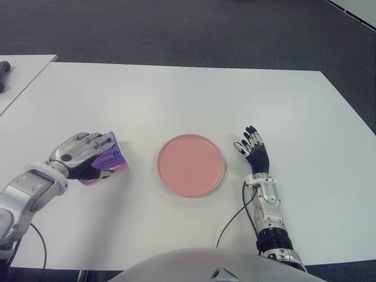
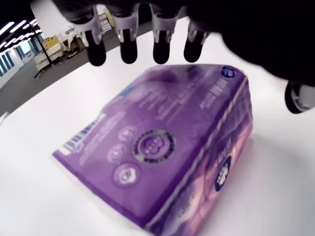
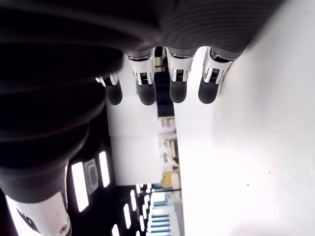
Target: Put the tissue paper into the plate.
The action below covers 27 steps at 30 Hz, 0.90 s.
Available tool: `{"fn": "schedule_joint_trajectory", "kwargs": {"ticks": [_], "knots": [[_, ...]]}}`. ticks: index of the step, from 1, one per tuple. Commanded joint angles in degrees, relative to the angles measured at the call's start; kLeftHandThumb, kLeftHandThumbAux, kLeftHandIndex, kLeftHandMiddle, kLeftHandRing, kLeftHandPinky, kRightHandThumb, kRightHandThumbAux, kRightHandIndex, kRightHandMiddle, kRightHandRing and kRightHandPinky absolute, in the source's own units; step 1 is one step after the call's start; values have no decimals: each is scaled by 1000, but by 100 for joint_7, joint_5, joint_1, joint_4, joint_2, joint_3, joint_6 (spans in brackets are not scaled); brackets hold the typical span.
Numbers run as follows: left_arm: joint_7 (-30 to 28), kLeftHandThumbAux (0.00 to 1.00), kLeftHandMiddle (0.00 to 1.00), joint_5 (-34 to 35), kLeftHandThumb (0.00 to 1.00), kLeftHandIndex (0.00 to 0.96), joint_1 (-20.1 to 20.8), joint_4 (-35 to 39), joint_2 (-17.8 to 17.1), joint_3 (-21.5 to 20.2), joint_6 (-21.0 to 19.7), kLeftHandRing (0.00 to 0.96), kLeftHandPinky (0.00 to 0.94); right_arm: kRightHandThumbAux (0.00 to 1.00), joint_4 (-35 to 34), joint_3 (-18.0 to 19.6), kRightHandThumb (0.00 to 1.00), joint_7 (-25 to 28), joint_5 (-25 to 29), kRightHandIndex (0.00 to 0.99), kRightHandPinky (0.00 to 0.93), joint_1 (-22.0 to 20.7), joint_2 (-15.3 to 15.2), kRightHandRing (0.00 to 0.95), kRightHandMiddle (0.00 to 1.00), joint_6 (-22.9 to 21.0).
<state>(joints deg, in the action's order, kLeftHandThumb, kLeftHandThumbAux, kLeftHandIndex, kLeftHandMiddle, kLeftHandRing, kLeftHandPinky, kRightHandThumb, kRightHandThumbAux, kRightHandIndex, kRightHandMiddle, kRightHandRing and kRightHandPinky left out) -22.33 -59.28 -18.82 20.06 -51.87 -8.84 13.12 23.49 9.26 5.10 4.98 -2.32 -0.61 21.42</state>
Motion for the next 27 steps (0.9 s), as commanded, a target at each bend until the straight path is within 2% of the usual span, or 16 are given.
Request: {"fn": "schedule_joint_trajectory", "kwargs": {"ticks": [1, 12, 20, 27], "knots": [[163, 199, 0, -224, 51, 0, 33, -338, 5, 299, -12, 0, 0, 741, 116, 44, 129, 10, 139, 0, 50, 143, -6, 10, 11, -207], [297, 195, 0, -545, 26, 0, 179, -570, -43, 579, -212, 0, 0, 741, 138, 80, 129, 51, 166, 0, 50, 127, -37, 10, 11, -213], [720, 191, 0, -735, 23, 0, 263, -832, -39, 797, -312, 0, 0, 741, 137, 95, 129, 82, 203, 0, 50, 129, -73, 10, 11, -220], [1424, 185, 0, -899, 29, 0, 369, -1345, 5, 1046, -369, 0, 0, 741, 146, 114, 129, 108, 227, 0, 50, 123, -100, 10, 11, -226]]}}
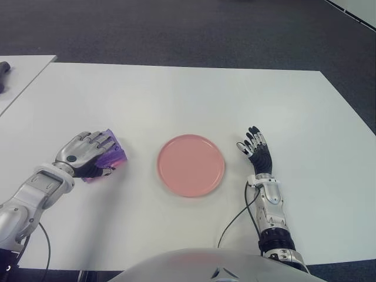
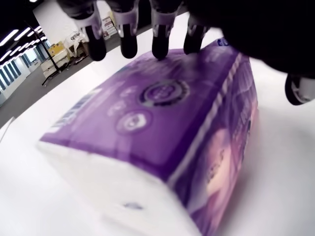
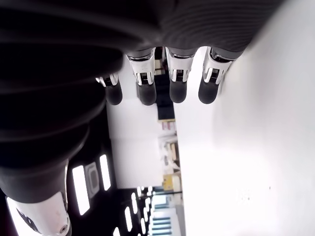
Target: Put the tissue paper into the plate.
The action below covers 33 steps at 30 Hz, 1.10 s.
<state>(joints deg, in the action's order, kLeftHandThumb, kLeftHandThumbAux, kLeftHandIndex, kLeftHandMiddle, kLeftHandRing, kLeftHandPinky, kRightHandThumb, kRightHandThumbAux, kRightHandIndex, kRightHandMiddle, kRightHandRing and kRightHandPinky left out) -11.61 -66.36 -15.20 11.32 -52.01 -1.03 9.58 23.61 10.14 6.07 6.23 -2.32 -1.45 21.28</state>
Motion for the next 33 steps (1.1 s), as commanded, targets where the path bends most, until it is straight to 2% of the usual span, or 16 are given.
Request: {"fn": "schedule_joint_trajectory", "kwargs": {"ticks": [1, 10, 15, 19, 27, 33], "knots": [[478, 185, 0, -214, 30, 0, 37, -587, 29, 316, -23, 0, 0, 741, 136, 26, 129, 14, 105, 0, 50, 122, -18, 10, 11, -211], [1248, 219, 0, -177, 40, 0, 257, -1165, 102, 604, -154, 0, 0, 741, 139, 27, 129, 24, 131, 0, 50, 120, -43, 10, 11, -218], [1705, 284, 0, -112, 50, 0, 388, -1440, 137, 740, -184, 0, 0, 741, 153, 28, 129, 31, 146, 0, 50, 113, -58, 10, 11, -216], [2651, 367, 0, -240, 70, 0, 633, -1900, 155, 925, -118, 0, 0, 741, 170, 30, 129, 34, 155, 0, 50, 103, -68, 10, 11, -213], [3554, 483, 0, -366, 106, 0, 1033, -2613, 228, 1316, -281, 0, 0, 741, 200, 33, 129, 42, 166, 0, 50, 90, -80, 10, 11, -202], [4022, 515, 0, -324, 127, 0, 1314, -3117, 263, 1602, -332, 0, 0, 741, 216, 38, 129, 47, 170, 0, 50, 84, -86, 10, 11, -196]]}}
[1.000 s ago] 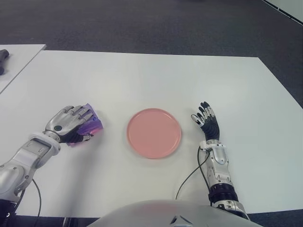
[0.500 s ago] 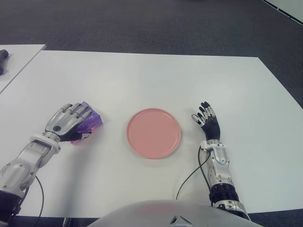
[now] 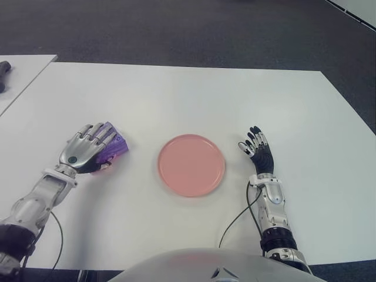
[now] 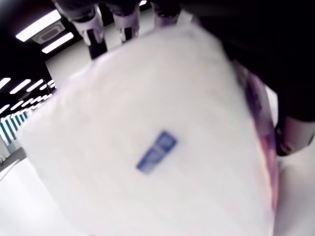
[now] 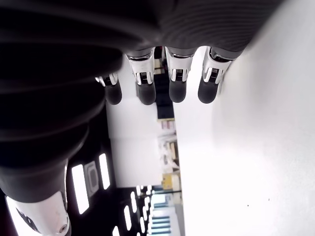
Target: Put the tissue paper into the plate.
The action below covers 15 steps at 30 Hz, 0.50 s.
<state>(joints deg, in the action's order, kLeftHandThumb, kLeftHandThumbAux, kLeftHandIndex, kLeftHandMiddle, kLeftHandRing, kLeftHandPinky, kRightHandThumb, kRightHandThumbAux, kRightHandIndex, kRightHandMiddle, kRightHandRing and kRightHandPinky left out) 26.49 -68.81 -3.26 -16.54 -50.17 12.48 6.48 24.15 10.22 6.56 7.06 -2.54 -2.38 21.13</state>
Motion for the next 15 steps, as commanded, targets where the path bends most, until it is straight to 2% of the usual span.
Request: {"fn": "schedule_joint_trajectory", "kwargs": {"ticks": [1, 7, 15], "knots": [[261, 516, 0, -64, 128, 0, 146, -377, 82, 282, -35, 0, 0, 741, 162, 31, 129, -2, 87, 0, 50, 106, 7, 10, 11, -181], [506, 519, 0, 50, 137, 0, 294, -638, 140, 416, -122, 0, 0, 741, 157, 30, 129, 0, 87, 0, 50, 109, 8, 10, 11, -181], [465, 498, 0, 255, 135, 0, 369, -720, 164, 490, -136, 0, 0, 741, 151, 30, 129, 2, 88, 0, 50, 118, 9, 10, 11, -178]]}}
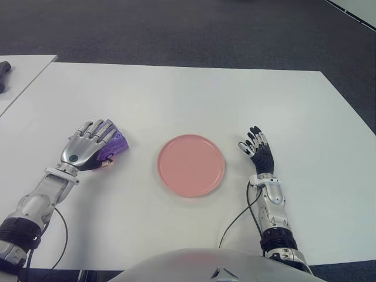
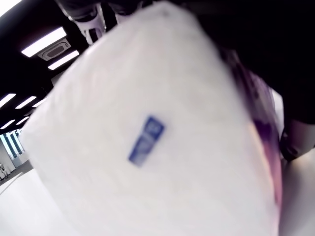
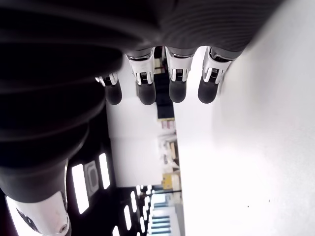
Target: Put the tissue paper into the plate.
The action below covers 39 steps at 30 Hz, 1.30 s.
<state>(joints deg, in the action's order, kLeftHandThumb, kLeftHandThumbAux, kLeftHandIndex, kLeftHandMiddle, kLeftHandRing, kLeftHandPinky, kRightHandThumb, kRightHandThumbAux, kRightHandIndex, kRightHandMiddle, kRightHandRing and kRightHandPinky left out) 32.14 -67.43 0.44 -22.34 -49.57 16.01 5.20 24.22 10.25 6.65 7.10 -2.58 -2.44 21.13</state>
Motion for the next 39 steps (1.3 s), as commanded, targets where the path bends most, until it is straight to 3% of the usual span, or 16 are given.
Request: {"fn": "schedule_joint_trajectory", "kwargs": {"ticks": [1, 9, 11, 12, 15, 18, 20, 21, 24, 28, 39], "knots": [[-120, 496, 0, 157, 135, 0, 5, -145, 106, 143, -6, 0, 0, 741, 139, 25, 129, -7, 84, 0, 50, 127, 16, 10, 11, -179], [-75, 480, 0, 307, 161, 0, 88, -248, 153, 221, -65, 0, 7, 741, 131, 24, 129, -7, 84, 0, 50, 133, 17, 10, 11, -179], [185, 494, 0, 294, 169, 0, 167, -385, 245, 241, -109, 54, 166, 741, 125, 25, 129, -4, 86, 0, 50, 138, 15, 10, 11, -180], [508, 516, 14, 260, 183, 9, 234, -506, 306, 259, -104, 142, 289, 741, 123, 25, 129, -4, 87, 0, 50, 140, 15, 10, 11, -181], [1315, 554, 170, 103, 237, 136, 428, -821, 379, 367, -86, 354, 486, 741, 123, 24, 129, -5, 85, 0, 50, 140, 17, 10, 11, -180], [2153, 653, 436, -108, 551, 334, 735, -1272, 397, 568, -38, 541, 647, 741, 118, 20, 129, -9, 82, 0, 50, 146, 23, 10, 11, -177], [2616, 676, 534, -204, 632, 383, 974, -1636, 373, 735, 90, 619, 718, 741, 108, 15, 129, -13, 78, 0, 50, 153, 28, 10, 11, -178], [2823, 673, 519, -251, 707, 395, 1061, -1776, 358, 814, 133, 661, 764, 741, 104, 13, 129, -14, 76, 0, 50, 156, 31, 10, 11, -178], [3380, 670, 499, -343, 799, 409, 1333, -2232, 360, 1044, 233, 724, 825, 741, 91, 6, 129, -20, 71, 0, 50, 167, 39, 10, 11, -177], [3709, 670, 499, -330, 835, 407, 1588, -2650, 369, 1273, 370, 766, 849, 741, 71, 0, 129, -24, 68, 0, 50, 180, 45, 10, 11, -180], [3614, 667, 542, -180, 850, 404, 1884, -2918, 302, 1620, 567, 813, 835, 741, 3, -19, 129, -38, 54, 0, 50, 225, 68, 10, 11, -191]]}}
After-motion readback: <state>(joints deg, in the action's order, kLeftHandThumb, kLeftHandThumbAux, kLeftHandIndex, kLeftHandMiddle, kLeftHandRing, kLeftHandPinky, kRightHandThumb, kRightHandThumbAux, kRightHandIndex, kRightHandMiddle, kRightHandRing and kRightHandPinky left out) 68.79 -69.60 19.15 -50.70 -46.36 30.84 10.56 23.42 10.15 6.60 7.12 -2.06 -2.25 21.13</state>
